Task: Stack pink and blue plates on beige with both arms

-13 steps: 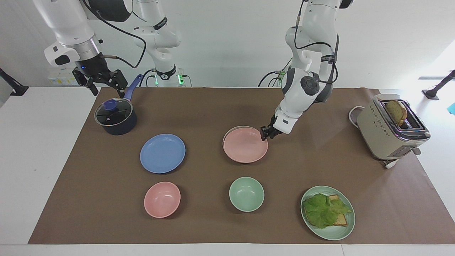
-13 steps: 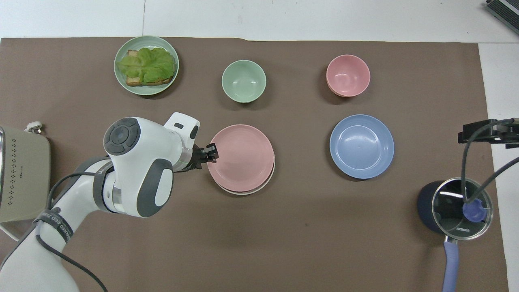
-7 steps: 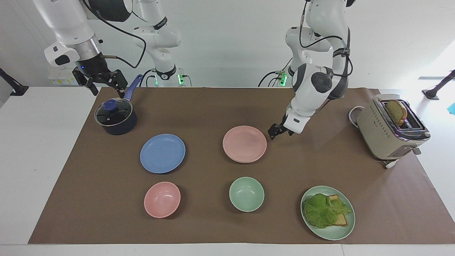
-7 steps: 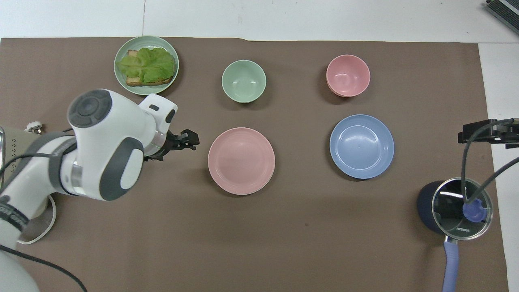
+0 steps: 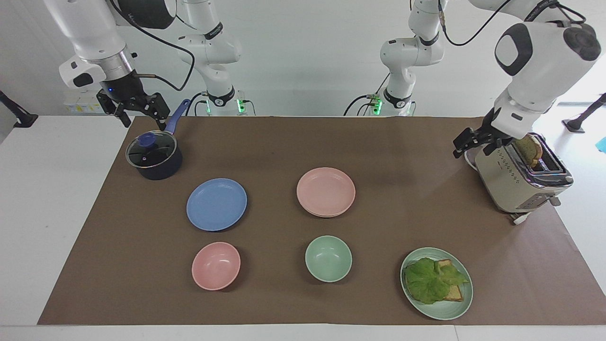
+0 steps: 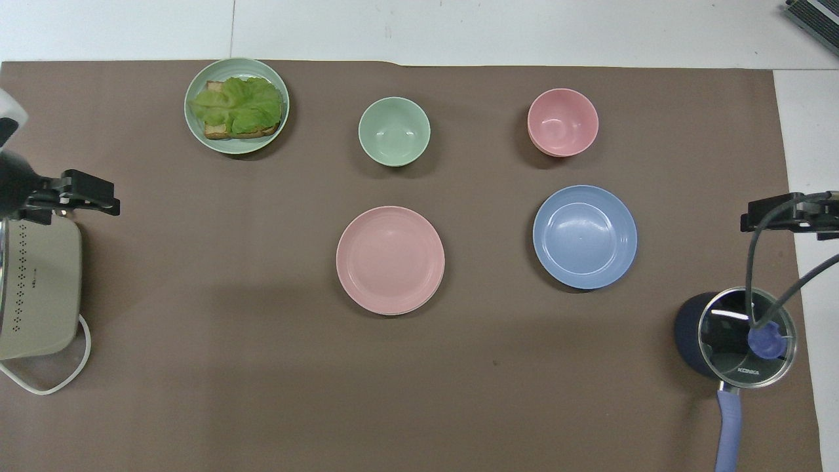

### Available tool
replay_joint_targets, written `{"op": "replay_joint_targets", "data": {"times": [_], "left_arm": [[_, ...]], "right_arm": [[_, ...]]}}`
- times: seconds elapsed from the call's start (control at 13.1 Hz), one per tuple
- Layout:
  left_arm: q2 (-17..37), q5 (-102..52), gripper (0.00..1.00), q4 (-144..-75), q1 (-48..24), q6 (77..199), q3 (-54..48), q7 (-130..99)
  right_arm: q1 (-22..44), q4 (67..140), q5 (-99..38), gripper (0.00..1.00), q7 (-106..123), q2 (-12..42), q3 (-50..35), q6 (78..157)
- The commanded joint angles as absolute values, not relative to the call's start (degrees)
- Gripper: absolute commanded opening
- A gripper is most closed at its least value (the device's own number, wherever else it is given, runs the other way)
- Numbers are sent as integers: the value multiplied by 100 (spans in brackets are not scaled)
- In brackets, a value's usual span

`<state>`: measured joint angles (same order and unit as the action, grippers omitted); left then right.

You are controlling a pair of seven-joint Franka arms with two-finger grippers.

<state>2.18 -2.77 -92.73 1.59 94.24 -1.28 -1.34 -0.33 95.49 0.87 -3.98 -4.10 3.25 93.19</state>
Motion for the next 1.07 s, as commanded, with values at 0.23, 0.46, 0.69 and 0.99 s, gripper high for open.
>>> {"op": "replay_joint_targets", "data": {"times": [0.23, 0.46, 0.69, 0.99], "left_arm": [[-343, -70, 100, -9097, 105, 9114, -184, 9], [-334, -70, 100, -9088, 97, 9132, -176, 0], [-334, -79, 100, -9088, 97, 9132, -185, 0], [-334, -70, 100, -9088, 97, 9132, -184, 9]], "right_arm": [[-97, 9686, -9, 100, -387, -536, 299, 9334], [-88, 9694, -9, 100, -395, -545, 299, 9395], [-88, 9921, -26, 100, -395, -457, 299, 9937], [78, 10573, -79, 100, -221, 42, 290, 10923]]}}
